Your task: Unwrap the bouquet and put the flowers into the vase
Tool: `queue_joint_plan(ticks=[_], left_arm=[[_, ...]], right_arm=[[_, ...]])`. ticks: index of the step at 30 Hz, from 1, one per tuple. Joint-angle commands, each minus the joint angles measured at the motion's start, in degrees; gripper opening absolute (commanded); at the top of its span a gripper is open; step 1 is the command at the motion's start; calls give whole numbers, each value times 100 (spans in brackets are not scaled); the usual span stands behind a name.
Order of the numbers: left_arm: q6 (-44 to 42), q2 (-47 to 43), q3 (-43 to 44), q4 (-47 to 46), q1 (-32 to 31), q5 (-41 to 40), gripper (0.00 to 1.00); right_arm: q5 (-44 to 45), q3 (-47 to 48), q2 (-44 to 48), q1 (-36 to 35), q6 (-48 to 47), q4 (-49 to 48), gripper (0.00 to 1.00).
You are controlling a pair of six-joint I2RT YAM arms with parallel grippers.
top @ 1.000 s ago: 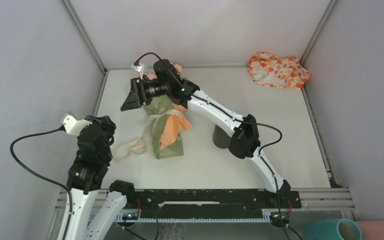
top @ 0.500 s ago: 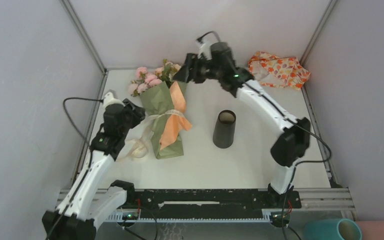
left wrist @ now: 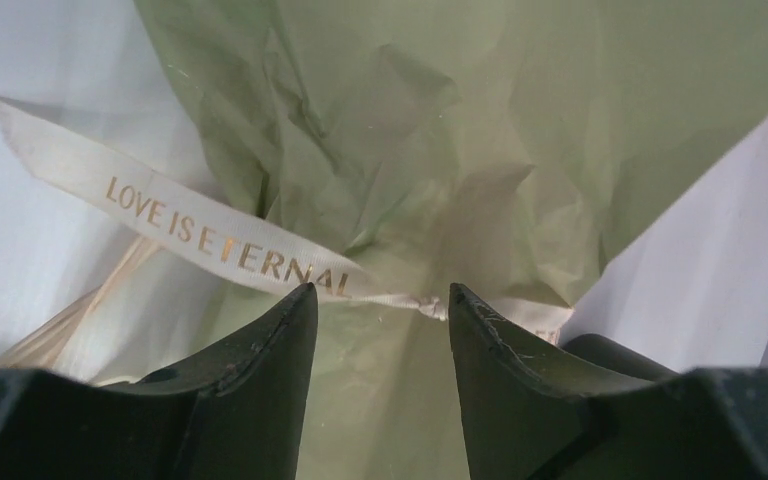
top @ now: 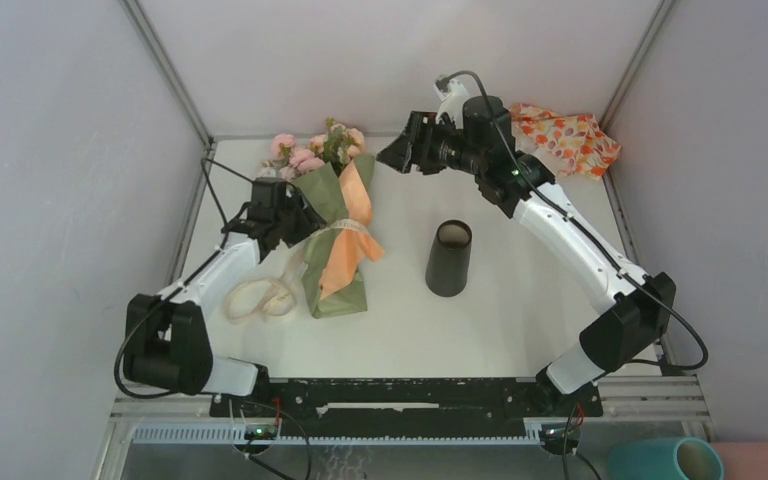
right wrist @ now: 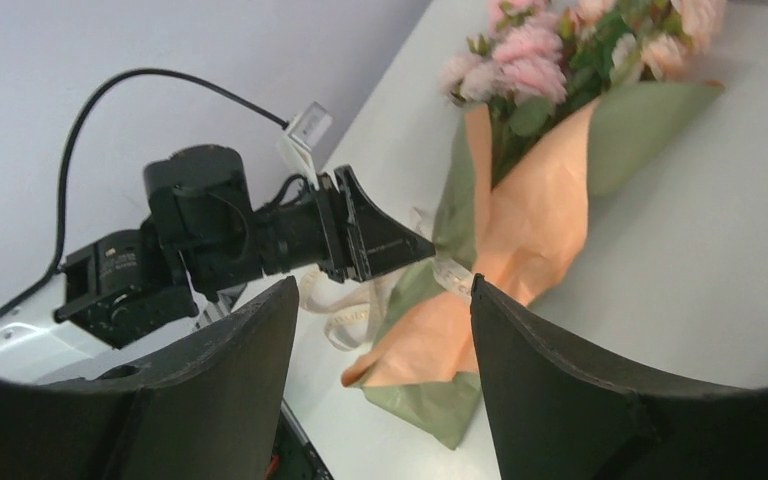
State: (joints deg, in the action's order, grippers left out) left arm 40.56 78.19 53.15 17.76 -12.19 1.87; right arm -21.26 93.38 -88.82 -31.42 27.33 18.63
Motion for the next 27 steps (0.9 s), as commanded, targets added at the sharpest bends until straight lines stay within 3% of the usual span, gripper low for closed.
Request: queue_joint_plan(ticks=[1,12,20,23,27], left_arm=[[27,362,407,-385,22,217,57],[172,1111,708,-402,23,483,52],[214,1258,679,-622,-78,778,12],[292,1189,707,-732,-206,924,5],[498,1186,847,-957,-423,1241,3]], right_arm=[[-38,-194,148,123,-78,-223,73],[-209,-500,234,367,1,-340,72],[-247,-606,285,427,13,-349,72],[-265,-641,277,427,38,-362,71],[-321,-688,268,426,55,-393,71]])
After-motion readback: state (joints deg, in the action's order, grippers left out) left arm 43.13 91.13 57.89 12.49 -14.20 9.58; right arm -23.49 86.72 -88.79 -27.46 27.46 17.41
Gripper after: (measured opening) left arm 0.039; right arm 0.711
